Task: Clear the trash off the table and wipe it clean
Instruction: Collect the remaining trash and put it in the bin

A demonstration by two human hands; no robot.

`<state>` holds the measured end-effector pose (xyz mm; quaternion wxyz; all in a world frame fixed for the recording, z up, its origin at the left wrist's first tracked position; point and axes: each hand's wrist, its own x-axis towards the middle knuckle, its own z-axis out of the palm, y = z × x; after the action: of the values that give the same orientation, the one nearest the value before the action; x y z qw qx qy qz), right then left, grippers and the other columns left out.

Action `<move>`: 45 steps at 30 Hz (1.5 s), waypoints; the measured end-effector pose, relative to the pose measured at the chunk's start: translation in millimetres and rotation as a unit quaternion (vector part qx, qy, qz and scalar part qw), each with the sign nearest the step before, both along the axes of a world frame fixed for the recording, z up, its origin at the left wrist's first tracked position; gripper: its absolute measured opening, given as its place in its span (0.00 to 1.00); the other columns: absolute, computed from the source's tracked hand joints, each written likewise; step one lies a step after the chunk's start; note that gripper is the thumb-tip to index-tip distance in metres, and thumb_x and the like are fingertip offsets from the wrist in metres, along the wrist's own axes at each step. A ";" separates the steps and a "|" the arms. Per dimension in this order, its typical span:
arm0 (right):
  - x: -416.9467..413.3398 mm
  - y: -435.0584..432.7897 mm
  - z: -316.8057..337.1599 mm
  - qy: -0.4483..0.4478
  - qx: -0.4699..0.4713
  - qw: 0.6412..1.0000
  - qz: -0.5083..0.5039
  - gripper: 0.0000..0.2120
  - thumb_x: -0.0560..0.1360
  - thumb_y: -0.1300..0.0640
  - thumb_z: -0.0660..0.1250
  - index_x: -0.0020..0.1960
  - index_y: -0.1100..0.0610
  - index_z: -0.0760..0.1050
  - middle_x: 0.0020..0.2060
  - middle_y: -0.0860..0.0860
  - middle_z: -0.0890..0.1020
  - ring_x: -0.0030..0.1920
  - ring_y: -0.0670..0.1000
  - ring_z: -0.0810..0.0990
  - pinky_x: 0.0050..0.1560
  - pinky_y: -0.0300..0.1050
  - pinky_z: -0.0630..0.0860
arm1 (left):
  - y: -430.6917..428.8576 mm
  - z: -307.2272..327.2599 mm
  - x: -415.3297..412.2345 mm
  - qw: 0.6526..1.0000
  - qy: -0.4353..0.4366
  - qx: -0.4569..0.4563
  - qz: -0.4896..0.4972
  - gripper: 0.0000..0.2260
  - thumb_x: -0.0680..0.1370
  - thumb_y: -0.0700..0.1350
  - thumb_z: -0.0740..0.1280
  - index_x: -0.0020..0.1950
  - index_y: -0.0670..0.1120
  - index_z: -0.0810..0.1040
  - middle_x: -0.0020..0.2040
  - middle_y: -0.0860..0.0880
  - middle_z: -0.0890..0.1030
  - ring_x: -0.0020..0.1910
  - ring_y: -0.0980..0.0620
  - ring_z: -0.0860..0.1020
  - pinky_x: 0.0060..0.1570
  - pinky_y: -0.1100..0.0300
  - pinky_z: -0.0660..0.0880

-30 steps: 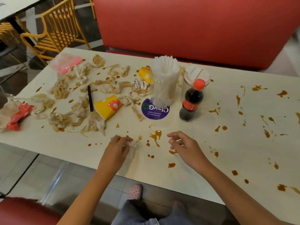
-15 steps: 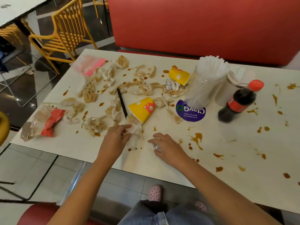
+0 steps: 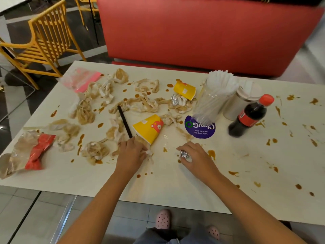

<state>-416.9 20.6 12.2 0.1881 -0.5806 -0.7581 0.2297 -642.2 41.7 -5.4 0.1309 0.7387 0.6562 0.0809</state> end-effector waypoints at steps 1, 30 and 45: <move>2.5 3.1 3.4 0.002 0.002 1.000 -0.013 0.13 0.75 0.60 0.65 0.60 0.56 0.75 0.55 0.49 0.76 0.54 0.50 0.71 0.47 0.34 0.65 | 0.7 -4.1 -0.3 1.000 0.017 0.008 -0.025 0.10 0.65 0.39 0.77 0.44 0.42 0.81 0.50 0.36 0.79 0.50 0.32 0.76 0.50 0.44 0.72; -30.2 131.3 -30.8 -0.149 -0.046 0.987 0.044 0.16 0.77 0.64 0.58 0.64 0.57 0.72 0.59 0.55 0.72 0.58 0.57 0.67 0.54 0.47 0.67 | -27.7 36.6 -37.9 0.973 -0.226 0.052 -0.014 0.09 0.75 0.37 0.67 0.54 0.44 0.80 0.46 0.49 0.75 0.39 0.66 0.69 0.43 0.79 0.64; 42.7 63.3 43.9 0.167 -0.025 0.969 -0.181 0.14 0.73 0.67 0.68 0.58 0.59 0.77 0.50 0.49 0.75 0.51 0.45 0.72 0.39 0.23 0.67 | 8.3 53.4 32.8 0.953 -0.276 0.059 -0.112 0.09 0.74 0.42 0.67 0.53 0.45 0.80 0.45 0.62 0.71 0.45 0.69 0.71 0.45 0.78 0.65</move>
<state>-374.2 83.9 56.1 0.3360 -0.6661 -0.5923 0.3043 -609.4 50.1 48.0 0.2716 0.7625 0.5017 0.3051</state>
